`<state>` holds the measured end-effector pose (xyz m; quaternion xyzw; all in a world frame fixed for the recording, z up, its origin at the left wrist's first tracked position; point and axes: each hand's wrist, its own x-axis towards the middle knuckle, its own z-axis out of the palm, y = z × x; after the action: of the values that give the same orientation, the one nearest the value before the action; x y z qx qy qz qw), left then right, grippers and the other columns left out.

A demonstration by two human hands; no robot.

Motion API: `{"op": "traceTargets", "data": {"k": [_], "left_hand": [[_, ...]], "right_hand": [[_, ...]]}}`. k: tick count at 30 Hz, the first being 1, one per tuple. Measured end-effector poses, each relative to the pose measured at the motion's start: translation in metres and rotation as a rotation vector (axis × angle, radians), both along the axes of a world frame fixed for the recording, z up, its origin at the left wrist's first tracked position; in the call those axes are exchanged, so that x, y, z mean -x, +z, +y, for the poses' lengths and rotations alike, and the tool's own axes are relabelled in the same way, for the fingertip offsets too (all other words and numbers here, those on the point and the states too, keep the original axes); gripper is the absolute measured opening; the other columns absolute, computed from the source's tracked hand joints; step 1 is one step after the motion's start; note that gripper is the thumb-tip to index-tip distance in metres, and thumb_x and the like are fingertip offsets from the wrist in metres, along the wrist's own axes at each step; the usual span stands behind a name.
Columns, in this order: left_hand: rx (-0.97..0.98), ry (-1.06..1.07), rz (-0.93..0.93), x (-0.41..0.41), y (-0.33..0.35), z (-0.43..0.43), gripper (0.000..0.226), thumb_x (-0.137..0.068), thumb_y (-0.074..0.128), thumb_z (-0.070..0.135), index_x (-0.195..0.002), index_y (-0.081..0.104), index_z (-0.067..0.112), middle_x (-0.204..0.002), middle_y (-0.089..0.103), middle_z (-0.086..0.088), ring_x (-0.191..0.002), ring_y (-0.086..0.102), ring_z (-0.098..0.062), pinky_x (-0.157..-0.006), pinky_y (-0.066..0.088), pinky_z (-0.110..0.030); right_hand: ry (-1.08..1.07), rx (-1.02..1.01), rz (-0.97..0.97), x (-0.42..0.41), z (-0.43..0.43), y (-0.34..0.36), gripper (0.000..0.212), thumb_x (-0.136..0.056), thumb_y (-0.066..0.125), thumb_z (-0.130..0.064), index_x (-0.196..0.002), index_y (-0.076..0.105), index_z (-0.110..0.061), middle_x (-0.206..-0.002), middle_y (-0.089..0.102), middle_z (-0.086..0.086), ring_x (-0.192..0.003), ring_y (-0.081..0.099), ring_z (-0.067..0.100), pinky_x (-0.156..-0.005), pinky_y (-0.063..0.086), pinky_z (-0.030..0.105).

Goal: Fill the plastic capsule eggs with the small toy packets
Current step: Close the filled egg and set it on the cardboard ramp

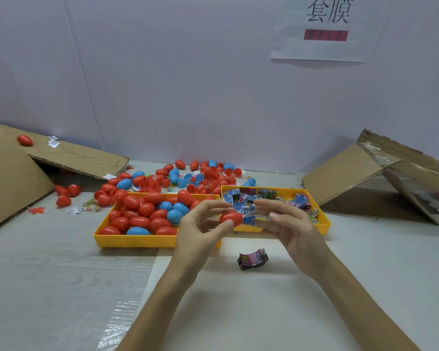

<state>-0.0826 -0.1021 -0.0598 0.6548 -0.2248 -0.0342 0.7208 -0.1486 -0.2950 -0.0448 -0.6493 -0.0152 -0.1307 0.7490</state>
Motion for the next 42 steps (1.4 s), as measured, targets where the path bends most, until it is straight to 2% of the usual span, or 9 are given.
{"op": "traceTargets", "data": {"k": [13,16,22,25,30,32,36,38,42], "left_hand": [[-0.061,-0.106,-0.013,0.001,0.0,0.0,0.032,-0.086,0.078,0.016,-0.111,0.071,0.034,-0.105,0.074,0.018,-0.101,0.068,-0.003,-0.074,0.057,-0.019],[-0.069,-0.11,-0.028,0.002,0.0,0.0,0.031,-0.086,0.079,0.017,-0.11,0.071,0.033,-0.104,0.075,0.017,-0.099,0.069,-0.005,-0.076,0.057,-0.019],[-0.087,-0.102,-0.043,0.002,0.0,0.0,0.028,-0.084,0.08,0.017,-0.105,0.071,0.034,-0.102,0.073,0.022,-0.095,0.068,-0.001,-0.07,0.054,-0.015],[-0.082,-0.088,-0.041,0.002,0.0,0.0,0.027,-0.084,0.081,0.017,-0.103,0.072,0.034,-0.101,0.072,0.021,-0.094,0.068,-0.001,-0.069,0.054,-0.015],[-0.108,-0.096,-0.058,0.002,-0.001,-0.001,0.024,-0.083,0.082,0.017,-0.096,0.074,0.035,-0.098,0.073,0.019,-0.092,0.069,-0.003,-0.069,0.054,-0.016],[-0.132,-0.096,-0.081,0.002,-0.002,-0.002,0.024,-0.083,0.083,0.018,-0.097,0.074,0.036,-0.098,0.073,0.019,-0.093,0.069,-0.003,-0.072,0.054,-0.015],[-0.121,-0.086,-0.112,0.001,-0.003,-0.002,0.033,-0.083,0.083,0.017,-0.107,0.07,0.036,-0.104,0.072,0.021,-0.095,0.069,-0.001,-0.073,0.055,-0.015],[-0.115,-0.06,-0.122,0.001,-0.003,-0.003,0.038,-0.083,0.083,0.017,-0.111,0.067,0.036,-0.104,0.072,0.021,-0.095,0.069,-0.002,-0.074,0.056,-0.016],[-0.17,-0.024,-0.174,-0.001,-0.006,-0.002,0.028,-0.082,0.083,0.02,-0.101,0.07,0.035,-0.102,0.072,0.02,-0.096,0.069,-0.004,-0.078,0.059,-0.024]], "right_hand": [[0.062,0.047,0.02,-0.001,0.0,-0.003,0.032,-0.087,0.056,-0.02,-0.11,0.078,-0.022,-0.117,0.074,0.01,-0.111,0.07,0.025,-0.082,0.059,0.029],[-0.002,0.063,0.008,-0.003,0.001,-0.005,0.025,-0.093,0.062,-0.007,-0.104,0.08,-0.019,-0.111,0.075,0.012,-0.106,0.071,0.029,-0.083,0.06,0.031],[-0.097,0.071,-0.051,-0.005,0.001,-0.01,0.022,-0.087,0.065,0.009,-0.099,0.075,-0.006,-0.097,0.077,0.016,-0.095,0.075,0.031,-0.078,0.06,0.028],[-0.141,0.153,-0.077,-0.005,0.001,-0.01,0.019,-0.085,0.071,0.004,-0.096,0.076,-0.01,-0.097,0.078,0.01,-0.094,0.075,0.025,-0.075,0.058,0.026],[-0.152,0.265,-0.114,-0.002,0.006,-0.006,0.018,-0.076,0.077,-0.027,-0.094,0.079,-0.028,-0.1,0.077,-0.002,-0.095,0.072,0.015,-0.077,0.056,0.023],[-0.138,0.336,-0.132,-0.001,0.007,-0.007,0.016,-0.077,0.077,-0.026,-0.092,0.079,-0.029,-0.099,0.075,-0.004,-0.091,0.072,0.015,-0.077,0.057,0.025],[-0.161,0.445,-0.18,-0.004,0.007,-0.011,0.016,-0.082,0.078,-0.006,-0.089,0.079,-0.02,-0.094,0.072,-0.003,-0.088,0.069,0.018,-0.074,0.058,0.029],[-0.18,0.471,-0.187,-0.005,0.007,-0.012,0.017,-0.083,0.078,-0.004,-0.088,0.079,-0.021,-0.092,0.071,-0.005,-0.088,0.069,0.018,-0.072,0.057,0.029],[-0.213,0.484,-0.2,-0.005,0.006,-0.013,0.012,-0.083,0.079,-0.005,-0.088,0.079,-0.016,-0.093,0.071,-0.003,-0.09,0.069,0.02,-0.073,0.058,0.042]]}}
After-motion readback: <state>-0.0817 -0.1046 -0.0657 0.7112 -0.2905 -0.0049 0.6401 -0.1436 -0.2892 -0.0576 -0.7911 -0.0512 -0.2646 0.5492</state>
